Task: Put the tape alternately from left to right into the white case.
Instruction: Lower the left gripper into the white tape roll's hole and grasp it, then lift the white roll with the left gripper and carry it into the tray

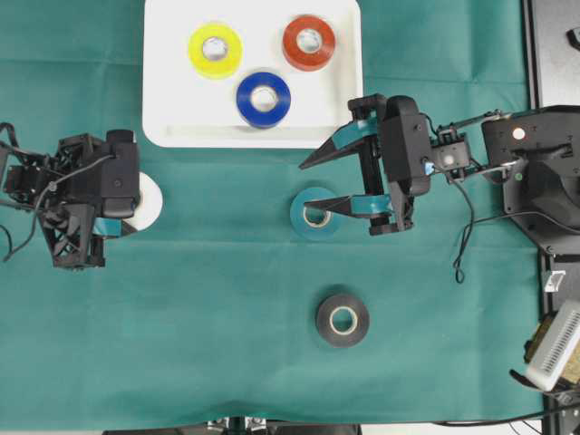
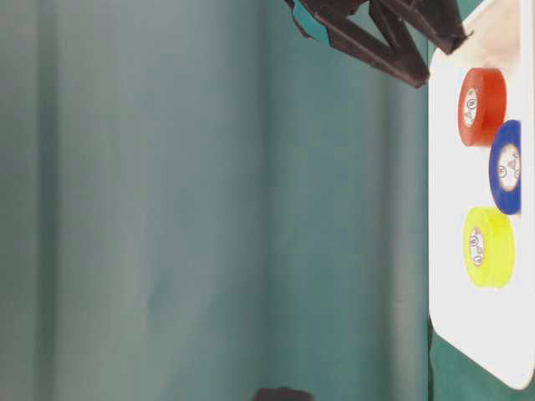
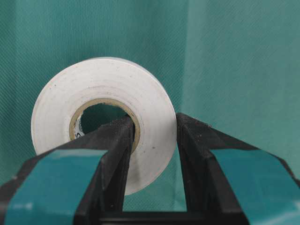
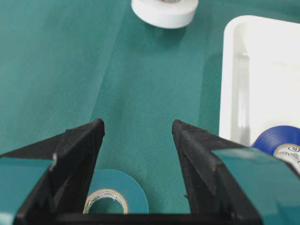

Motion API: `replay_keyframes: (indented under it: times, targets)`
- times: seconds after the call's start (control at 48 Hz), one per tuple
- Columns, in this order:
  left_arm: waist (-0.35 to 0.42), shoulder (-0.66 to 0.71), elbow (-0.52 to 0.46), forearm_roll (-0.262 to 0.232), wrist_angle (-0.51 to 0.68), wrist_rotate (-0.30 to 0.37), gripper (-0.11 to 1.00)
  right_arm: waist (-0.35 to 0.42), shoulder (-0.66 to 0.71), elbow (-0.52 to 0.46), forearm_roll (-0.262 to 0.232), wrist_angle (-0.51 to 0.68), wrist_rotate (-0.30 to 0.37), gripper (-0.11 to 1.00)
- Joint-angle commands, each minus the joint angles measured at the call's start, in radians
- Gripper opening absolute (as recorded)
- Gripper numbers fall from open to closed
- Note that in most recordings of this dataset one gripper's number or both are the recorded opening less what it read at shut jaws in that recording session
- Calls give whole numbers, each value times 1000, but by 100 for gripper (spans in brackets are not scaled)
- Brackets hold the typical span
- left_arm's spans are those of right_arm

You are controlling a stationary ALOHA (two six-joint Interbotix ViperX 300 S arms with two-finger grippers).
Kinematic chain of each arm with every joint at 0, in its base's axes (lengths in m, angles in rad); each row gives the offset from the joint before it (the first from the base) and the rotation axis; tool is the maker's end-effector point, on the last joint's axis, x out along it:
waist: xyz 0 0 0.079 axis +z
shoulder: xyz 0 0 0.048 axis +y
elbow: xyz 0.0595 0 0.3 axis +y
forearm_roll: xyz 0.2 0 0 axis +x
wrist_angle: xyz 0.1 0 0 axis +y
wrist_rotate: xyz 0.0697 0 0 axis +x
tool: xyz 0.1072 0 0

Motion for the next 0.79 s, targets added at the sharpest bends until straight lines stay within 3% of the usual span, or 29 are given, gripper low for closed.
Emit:
replay_keyframes:
  times: [0.0, 0.396, 0.542, 0.771]
  targets:
    - [-11, -49, -25, -2, -5, 2, -2, 3, -9, -8, 3, -8, 2, 64]
    - [18, -72, -87, 5, -11, 28, -2, 3, -9, -17, 3, -9, 2, 64]
    - [86, -44, -115, 5, -34, 121, -2, 3, -9, -15, 3, -8, 2, 64]
    - [175, 18, -181, 5, -81, 325, -2, 3, -9, -8, 3, -8, 3, 64]
